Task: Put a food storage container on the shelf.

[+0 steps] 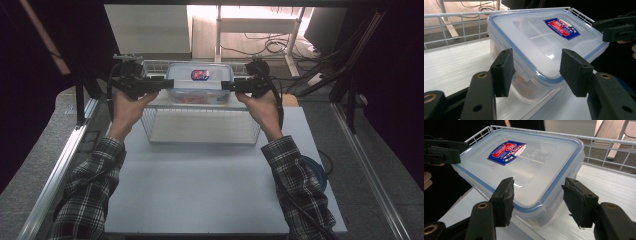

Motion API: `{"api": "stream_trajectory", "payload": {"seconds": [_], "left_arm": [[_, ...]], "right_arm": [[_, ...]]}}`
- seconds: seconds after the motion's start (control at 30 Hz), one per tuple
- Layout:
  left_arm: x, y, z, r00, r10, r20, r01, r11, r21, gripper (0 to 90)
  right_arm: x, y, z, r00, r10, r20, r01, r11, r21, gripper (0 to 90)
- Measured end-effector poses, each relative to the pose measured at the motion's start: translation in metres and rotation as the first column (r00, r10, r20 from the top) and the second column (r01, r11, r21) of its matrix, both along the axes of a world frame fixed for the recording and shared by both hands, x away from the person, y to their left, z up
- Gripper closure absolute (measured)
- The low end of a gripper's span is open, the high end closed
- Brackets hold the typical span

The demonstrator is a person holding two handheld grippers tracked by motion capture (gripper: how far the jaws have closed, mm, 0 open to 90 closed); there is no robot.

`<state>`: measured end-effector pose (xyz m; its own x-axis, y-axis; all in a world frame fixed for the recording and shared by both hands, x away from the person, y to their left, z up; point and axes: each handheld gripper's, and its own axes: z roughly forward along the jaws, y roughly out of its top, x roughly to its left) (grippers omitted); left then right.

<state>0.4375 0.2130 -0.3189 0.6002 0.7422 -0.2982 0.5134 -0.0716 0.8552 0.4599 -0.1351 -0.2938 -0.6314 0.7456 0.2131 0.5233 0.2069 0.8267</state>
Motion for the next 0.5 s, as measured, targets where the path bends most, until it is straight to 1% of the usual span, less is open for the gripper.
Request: {"api": "stream_trajectory", "payload": {"seconds": [0.07, 0.13, 0.2, 0.27, 0.33, 0.37, 0.43, 0.5], "left_arm": [[-0.002, -0.002, 0.002, 0.9998, 0.011, 0.017, -0.012, 0.9992, 0.037, 42.5], [-0.005, -0.004, 0.005, 0.9992, 0.014, 0.038, -0.017, 0.9977, 0.065, 39.7], [-0.008, -0.004, 0.006, 0.9991, 0.011, 0.041, -0.013, 0.9976, 0.067, 35.0], [-0.011, -0.005, 0.006, 0.9994, -0.001, 0.034, -0.001, 0.9978, 0.066, 30.0], [-0.016, -0.007, 0.005, 0.9995, -0.010, 0.029, 0.008, 0.9973, 0.072, 22.8], [-0.019, -0.009, 0.004, 0.9993, -0.012, 0.035, 0.010, 0.9965, 0.083, 19.1], [-0.025, -0.011, 0.004, 0.9987, -0.021, 0.046, 0.017, 0.9954, 0.094, 14.8], [-0.033, -0.015, 0.003, 0.9972, -0.051, 0.055, 0.045, 0.9931, 0.109, 10.5]], "right_arm": [[0.000, 0.000, 0.000, 1.0000, 0.000, 0.005, 0.000, 1.000, -0.004, 41.1], [-0.002, 0.000, 0.001, 0.9997, 0.007, 0.024, -0.007, 1.000, -0.007, 36.7], [-0.005, 0.000, 0.001, 0.9985, 0.030, 0.045, -0.030, 1.000, 0.000, 31.9], [-0.008, -0.001, 0.001, 0.9964, 0.052, 0.067, -0.052, 0.999, 0.002, 28.0], [-0.013, -0.002, -0.001, 0.9948, 0.069, 0.075, -0.069, 0.998, 0.002, 23.0], [-0.015, -0.003, -0.002, 0.9940, 0.075, 0.079, -0.075, 0.997, 0.000, 20.2], [-0.021, -0.004, -0.004, 0.9920, 0.087, 0.092, -0.087, 0.996, -0.005, 15.6], [-0.027, -0.005, -0.007, 0.9903, 0.091, 0.105, -0.090, 0.996, -0.014, 12.5]]}}
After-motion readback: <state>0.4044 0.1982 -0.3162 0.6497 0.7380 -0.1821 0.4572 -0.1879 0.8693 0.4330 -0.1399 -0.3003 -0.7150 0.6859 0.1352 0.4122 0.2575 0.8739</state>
